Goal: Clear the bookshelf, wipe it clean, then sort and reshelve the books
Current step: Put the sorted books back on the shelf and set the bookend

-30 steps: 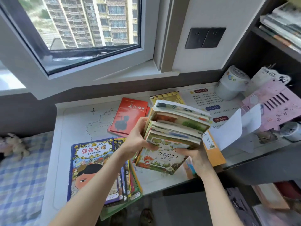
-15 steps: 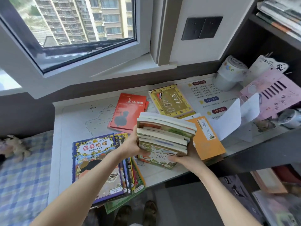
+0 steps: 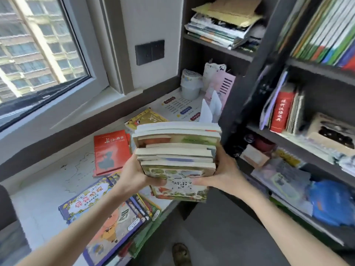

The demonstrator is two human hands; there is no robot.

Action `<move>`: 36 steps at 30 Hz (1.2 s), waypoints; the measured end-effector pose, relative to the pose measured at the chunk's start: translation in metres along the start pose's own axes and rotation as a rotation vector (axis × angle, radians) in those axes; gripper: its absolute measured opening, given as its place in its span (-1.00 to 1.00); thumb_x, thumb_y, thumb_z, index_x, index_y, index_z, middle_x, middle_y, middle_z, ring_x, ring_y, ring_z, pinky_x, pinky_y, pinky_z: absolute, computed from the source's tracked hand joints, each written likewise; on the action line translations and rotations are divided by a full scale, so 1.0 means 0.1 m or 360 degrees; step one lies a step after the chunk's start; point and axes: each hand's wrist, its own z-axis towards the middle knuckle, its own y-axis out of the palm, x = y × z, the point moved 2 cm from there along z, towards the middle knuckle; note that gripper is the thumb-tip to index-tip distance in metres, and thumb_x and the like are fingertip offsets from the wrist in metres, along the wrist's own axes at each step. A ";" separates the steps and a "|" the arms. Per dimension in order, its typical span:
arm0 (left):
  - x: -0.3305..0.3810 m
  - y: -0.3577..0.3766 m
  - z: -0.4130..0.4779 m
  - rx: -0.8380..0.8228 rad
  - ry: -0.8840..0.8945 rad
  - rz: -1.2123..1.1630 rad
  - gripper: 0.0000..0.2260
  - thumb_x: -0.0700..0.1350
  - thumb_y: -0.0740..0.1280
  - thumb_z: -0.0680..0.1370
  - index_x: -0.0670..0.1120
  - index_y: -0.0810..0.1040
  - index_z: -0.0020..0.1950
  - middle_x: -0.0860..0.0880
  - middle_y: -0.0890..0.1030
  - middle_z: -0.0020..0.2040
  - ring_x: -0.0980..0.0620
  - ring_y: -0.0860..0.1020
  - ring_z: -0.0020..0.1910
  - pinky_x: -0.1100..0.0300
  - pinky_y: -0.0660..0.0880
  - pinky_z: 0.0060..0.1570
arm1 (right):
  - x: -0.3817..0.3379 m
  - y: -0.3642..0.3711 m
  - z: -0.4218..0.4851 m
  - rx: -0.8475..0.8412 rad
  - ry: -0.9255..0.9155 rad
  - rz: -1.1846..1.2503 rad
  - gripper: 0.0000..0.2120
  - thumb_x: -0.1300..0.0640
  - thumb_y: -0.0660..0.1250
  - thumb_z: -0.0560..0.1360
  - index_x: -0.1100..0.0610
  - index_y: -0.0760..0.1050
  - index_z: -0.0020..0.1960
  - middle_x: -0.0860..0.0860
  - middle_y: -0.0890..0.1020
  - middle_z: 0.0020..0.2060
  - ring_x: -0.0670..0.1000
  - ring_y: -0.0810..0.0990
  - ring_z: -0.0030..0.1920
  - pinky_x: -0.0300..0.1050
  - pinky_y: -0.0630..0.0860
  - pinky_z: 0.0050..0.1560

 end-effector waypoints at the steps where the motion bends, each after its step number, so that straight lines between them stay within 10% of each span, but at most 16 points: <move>1: 0.23 0.07 -0.07 -0.0031 0.0083 -0.0019 -0.18 0.08 0.63 -0.04 -0.04 0.52 0.19 0.08 0.68 0.03 0.06 0.62 0.07 -0.07 0.52 0.15 | -0.10 -0.18 -0.23 0.0090 -0.0021 0.0018 -0.07 -0.31 0.59 -0.04 -0.25 0.31 0.27 -0.29 0.56 0.16 -0.18 0.51 0.22 0.01 0.50 0.22; 7: 1.62 0.57 -0.45 -0.0223 0.0589 -0.0269 -0.25 0.12 0.61 -0.03 0.17 0.46 0.13 0.17 0.65 0.06 0.16 0.61 0.05 0.16 0.51 0.05 | -0.47 -1.20 -1.26 0.0453 -0.0106 0.0356 -0.26 -0.24 0.65 -0.05 -0.28 0.48 0.08 -0.29 0.66 -0.16 -0.10 0.63 -0.06 0.06 0.54 0.16; 12: 2.77 1.33 -0.42 -0.0493 0.0955 -0.0437 -0.30 0.11 0.64 0.00 0.19 0.48 0.09 0.10 0.66 0.06 0.06 0.63 0.06 -0.09 0.54 0.08 | -0.69 -2.22 -2.00 0.0913 -0.0310 0.0360 -0.67 -0.24 0.63 -0.02 -0.30 0.54 -0.37 -0.30 0.57 -0.46 -0.26 0.61 -0.29 0.29 0.48 0.17; 18: 4.30 2.44 -0.35 -0.0800 0.1305 -0.0643 -0.21 0.12 0.68 -0.02 0.06 0.48 0.14 0.02 0.66 0.09 -0.06 0.63 0.08 -0.17 0.53 0.10 | -0.90 -3.68 -2.74 0.1455 -0.0529 0.0161 -0.20 -0.32 0.62 -0.13 -0.08 0.54 0.06 -0.09 0.70 -0.04 -0.04 0.66 0.04 -0.25 0.55 -0.03; 24: 5.68 3.30 -0.43 -0.0851 0.1574 -0.0779 -0.26 0.08 0.65 0.01 0.04 0.47 0.12 0.07 0.67 0.04 0.03 0.65 0.03 -0.06 0.56 0.09 | -1.07 -5.09 -3.22 0.1632 -0.0737 -0.0040 -0.35 0.03 0.64 0.00 0.02 0.50 0.04 -0.13 0.71 -0.11 -0.13 0.67 -0.07 -0.37 0.52 -0.14; 29: 6.64 3.92 -0.26 -0.0842 0.1672 -0.0907 -0.36 -0.09 0.64 0.11 0.01 0.45 0.10 0.07 0.68 -0.02 0.13 0.66 -0.08 0.23 0.58 -0.12 | -1.12 -6.30 -3.17 0.1631 -0.0883 0.0032 -0.53 0.06 0.60 0.06 0.01 0.60 -0.06 -0.09 0.71 -0.14 -0.04 0.67 -0.07 -0.19 0.58 -0.08; 32: 7.09 4.38 0.02 -0.0856 0.1583 -0.0915 -0.39 -0.18 0.63 0.18 -0.05 0.43 0.13 0.02 0.67 0.01 0.06 0.66 -0.06 0.11 0.61 -0.04 | -0.99 -6.95 -2.98 0.1636 -0.0886 0.0256 -0.23 -0.13 0.67 -0.24 0.04 0.62 -0.06 -0.01 0.72 -0.13 0.03 0.69 -0.09 -0.02 0.57 -0.04; 36: 7.66 4.88 0.59 -0.0843 0.1568 -0.0856 -0.34 -0.14 0.66 0.15 0.00 0.42 0.13 0.03 0.66 0.03 0.03 0.64 0.02 0.02 0.58 0.07 | -0.88 -7.77 -2.64 0.1629 -0.0850 0.0255 -0.33 0.11 0.67 -0.09 0.10 0.56 0.00 -0.01 0.72 -0.14 0.17 0.62 0.08 0.01 0.50 0.03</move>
